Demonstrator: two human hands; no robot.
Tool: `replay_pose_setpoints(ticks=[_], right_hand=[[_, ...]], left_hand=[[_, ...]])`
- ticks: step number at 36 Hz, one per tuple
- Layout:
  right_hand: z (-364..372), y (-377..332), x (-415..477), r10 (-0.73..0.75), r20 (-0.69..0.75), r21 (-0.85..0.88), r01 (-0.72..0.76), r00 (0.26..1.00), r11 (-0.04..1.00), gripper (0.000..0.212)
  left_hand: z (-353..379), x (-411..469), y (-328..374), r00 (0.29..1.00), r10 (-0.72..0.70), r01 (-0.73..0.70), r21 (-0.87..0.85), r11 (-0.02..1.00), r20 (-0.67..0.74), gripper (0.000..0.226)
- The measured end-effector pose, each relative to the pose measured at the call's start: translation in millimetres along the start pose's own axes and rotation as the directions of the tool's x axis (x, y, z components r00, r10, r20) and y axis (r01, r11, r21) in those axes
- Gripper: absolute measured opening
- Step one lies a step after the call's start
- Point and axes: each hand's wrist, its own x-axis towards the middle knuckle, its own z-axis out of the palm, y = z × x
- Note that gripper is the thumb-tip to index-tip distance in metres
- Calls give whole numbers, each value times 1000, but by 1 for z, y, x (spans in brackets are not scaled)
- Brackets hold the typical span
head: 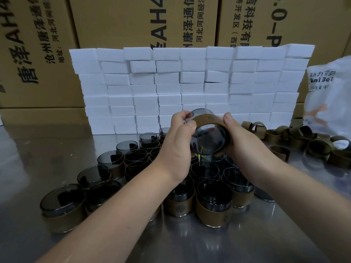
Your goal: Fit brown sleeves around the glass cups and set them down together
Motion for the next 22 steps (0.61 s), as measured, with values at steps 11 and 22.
replay_pose_setpoints(ticks=[11, 22], right_hand=[[5, 3, -8, -64, -86, -96, 56, 994, 994, 59], [9, 2, -14, -216, -33, -260, 200, 976, 945, 62]], left_hand=[[-2, 3, 2, 990, -101, 115, -148, 982, 98, 28], [1, -2, 0, 1000, 28, -29, -15, 999, -3, 18]])
